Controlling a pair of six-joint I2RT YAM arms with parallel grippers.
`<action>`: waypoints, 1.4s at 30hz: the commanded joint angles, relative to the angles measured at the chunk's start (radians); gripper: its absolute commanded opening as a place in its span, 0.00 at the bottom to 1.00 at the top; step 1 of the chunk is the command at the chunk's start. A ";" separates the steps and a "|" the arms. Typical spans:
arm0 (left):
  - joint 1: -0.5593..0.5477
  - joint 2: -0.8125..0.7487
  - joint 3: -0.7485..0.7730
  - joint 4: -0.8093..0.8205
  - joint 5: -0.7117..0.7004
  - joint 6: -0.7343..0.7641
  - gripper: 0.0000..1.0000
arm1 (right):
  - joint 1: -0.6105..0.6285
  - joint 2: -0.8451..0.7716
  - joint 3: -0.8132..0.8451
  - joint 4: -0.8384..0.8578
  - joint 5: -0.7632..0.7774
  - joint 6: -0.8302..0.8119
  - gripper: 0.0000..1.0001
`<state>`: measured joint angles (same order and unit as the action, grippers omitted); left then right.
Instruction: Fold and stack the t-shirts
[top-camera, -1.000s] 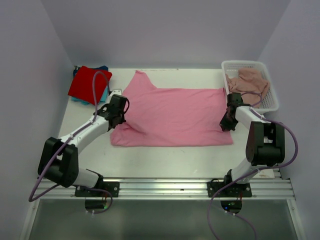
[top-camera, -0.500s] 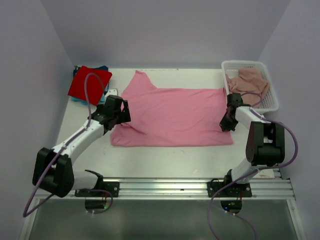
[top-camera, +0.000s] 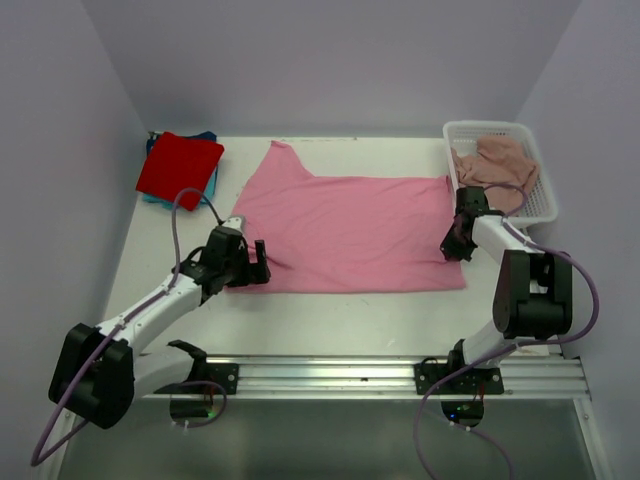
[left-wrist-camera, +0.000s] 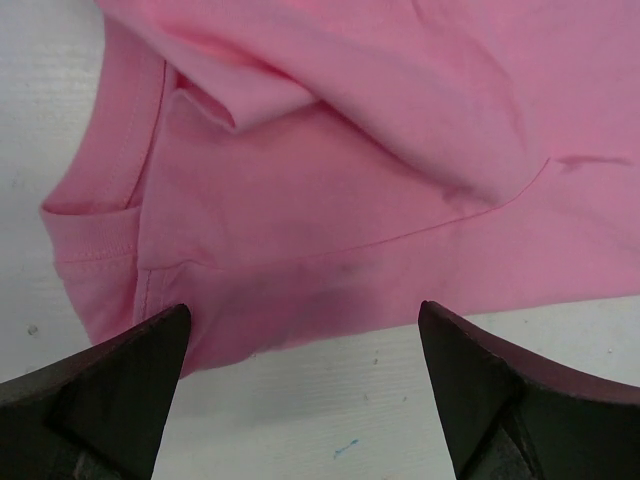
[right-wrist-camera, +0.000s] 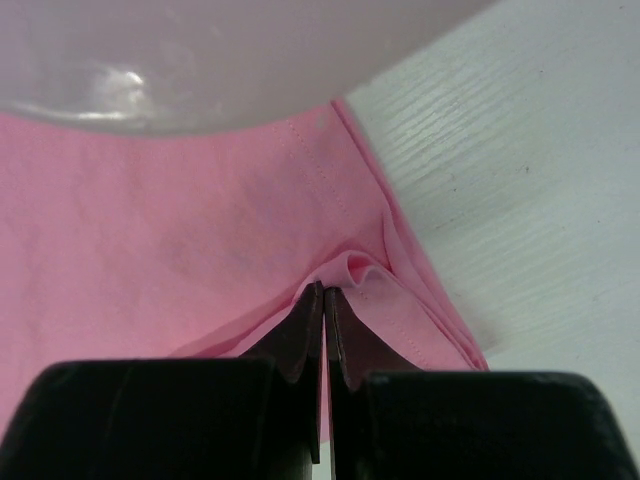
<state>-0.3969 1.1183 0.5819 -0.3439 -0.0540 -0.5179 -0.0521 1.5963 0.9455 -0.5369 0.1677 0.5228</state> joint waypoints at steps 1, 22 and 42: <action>-0.010 0.023 -0.039 0.109 0.048 -0.031 1.00 | 0.006 -0.030 0.003 0.012 0.029 -0.001 0.00; -0.010 0.103 -0.126 0.148 -0.015 -0.027 1.00 | 0.017 -0.027 -0.024 0.029 0.091 0.051 0.41; -0.023 0.027 -0.083 0.184 0.011 -0.028 0.24 | 0.675 0.216 0.464 0.025 -0.353 -0.162 0.47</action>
<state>-0.4156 1.1061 0.4881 -0.2153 -0.0597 -0.5438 0.5793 1.7180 1.3106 -0.4351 -0.1184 0.3916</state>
